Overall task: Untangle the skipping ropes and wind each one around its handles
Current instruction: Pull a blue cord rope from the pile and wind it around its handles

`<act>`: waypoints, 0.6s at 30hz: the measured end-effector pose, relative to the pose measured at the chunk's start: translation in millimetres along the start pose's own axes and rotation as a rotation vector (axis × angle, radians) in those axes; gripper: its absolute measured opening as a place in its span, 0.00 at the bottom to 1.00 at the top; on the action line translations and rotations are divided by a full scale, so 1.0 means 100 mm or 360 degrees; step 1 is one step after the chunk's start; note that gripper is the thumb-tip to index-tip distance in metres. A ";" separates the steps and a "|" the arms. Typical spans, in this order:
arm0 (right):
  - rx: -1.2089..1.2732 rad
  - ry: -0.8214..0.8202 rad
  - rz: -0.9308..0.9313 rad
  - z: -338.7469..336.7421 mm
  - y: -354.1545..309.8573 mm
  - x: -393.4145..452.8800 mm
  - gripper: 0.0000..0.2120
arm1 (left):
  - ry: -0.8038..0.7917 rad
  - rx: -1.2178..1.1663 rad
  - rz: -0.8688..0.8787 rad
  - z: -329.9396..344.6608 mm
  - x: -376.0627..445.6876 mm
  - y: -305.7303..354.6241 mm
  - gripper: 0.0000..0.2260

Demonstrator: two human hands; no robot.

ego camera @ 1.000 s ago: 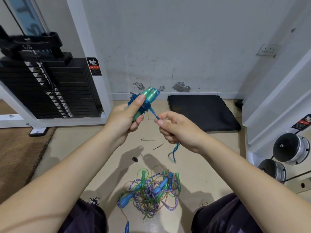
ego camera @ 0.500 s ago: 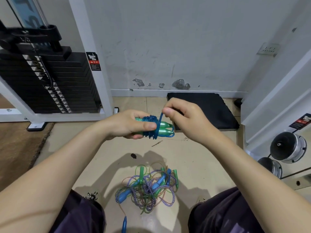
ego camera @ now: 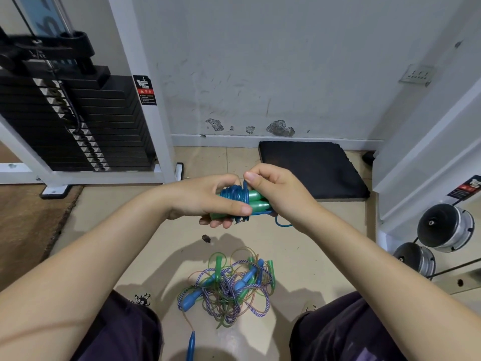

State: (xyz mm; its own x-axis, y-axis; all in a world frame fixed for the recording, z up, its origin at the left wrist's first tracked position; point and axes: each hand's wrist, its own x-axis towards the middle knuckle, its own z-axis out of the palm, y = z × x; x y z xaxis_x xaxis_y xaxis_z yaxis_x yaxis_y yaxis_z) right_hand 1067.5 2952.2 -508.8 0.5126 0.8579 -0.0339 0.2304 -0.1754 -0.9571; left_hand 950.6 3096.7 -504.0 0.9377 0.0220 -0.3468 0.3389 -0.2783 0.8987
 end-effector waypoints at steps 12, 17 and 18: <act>-0.0148 0.0005 0.0069 -0.03 0.07 0.04 0.05 | 0.0260 0.0132 0.0092 0.08 0.02 0.01 0.18; 0.0027 -0.0149 0.0115 -0.07 0.09 0.05 0.07 | 0.0238 0.0132 0.0138 0.12 0.04 -0.05 0.11; 0.0024 -0.0134 0.0172 -0.08 0.09 0.05 0.08 | 0.0246 0.0118 0.0147 0.12 0.04 -0.05 0.12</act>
State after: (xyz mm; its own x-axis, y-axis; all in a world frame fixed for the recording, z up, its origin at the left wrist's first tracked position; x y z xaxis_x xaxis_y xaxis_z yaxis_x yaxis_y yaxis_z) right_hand 1078.6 2951.5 -515.6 0.4623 0.8721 -0.1606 0.1645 -0.2623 -0.9509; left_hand 951.7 3086.5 -512.9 0.9670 0.1389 -0.2134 0.2499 -0.3558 0.9006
